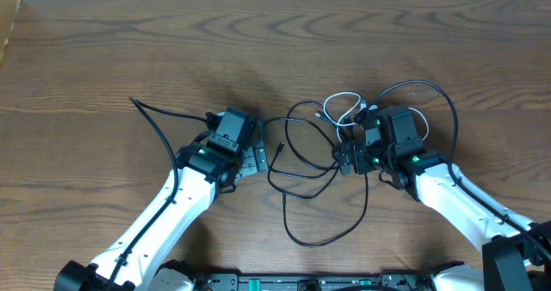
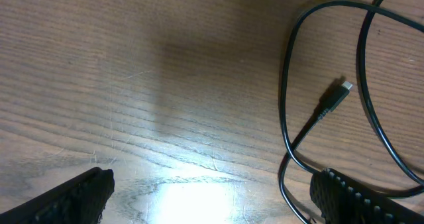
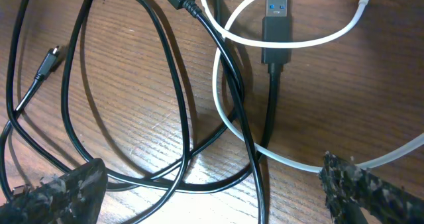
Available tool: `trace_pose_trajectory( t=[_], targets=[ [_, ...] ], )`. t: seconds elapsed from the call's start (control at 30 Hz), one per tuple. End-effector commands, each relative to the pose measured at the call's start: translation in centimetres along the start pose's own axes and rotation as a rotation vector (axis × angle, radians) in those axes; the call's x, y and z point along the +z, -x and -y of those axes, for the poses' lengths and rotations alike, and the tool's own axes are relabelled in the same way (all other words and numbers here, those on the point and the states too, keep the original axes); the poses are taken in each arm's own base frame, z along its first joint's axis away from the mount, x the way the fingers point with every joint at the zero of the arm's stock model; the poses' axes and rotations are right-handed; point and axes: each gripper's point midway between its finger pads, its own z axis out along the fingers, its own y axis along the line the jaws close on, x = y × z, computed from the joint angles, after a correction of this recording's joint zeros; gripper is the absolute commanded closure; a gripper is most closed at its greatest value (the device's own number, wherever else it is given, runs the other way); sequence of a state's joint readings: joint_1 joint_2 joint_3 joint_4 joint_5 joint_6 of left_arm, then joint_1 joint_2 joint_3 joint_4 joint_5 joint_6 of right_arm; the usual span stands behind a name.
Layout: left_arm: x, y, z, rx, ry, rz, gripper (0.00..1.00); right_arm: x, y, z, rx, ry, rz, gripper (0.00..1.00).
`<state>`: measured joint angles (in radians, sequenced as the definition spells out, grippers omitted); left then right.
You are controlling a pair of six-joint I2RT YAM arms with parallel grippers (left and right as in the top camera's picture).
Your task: Untangle cables
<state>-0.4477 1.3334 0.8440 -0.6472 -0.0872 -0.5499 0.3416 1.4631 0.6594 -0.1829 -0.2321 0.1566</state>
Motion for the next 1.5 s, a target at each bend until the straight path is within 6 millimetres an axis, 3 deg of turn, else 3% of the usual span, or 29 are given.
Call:
trace_pose_trajectory(
  t=[0.0,0.47,0.8,1.47],
  targets=[
    [-0.2,0.5,0.1,-0.002,-0.001,0.007,0.01,-0.3,0.7,-0.2,0.0,0.009,0.018,0.01],
    [-0.2,0.5,0.2,-0.002,-0.002,0.008,0.01,-0.3,0.7,-0.3,-0.001,0.009,0.018,0.01],
    [-0.4,3.1,1.9,-0.021,-0.075,0.113,0.01,-0.3,0.7,-0.3,-0.001,0.009,0.018,0.01],
    [-0.3,2.8,1.7,-0.019,-0.065,0.1,0.01,-0.3,0.7,-0.3,-0.001,0.009,0.018,0.01]
  ],
)
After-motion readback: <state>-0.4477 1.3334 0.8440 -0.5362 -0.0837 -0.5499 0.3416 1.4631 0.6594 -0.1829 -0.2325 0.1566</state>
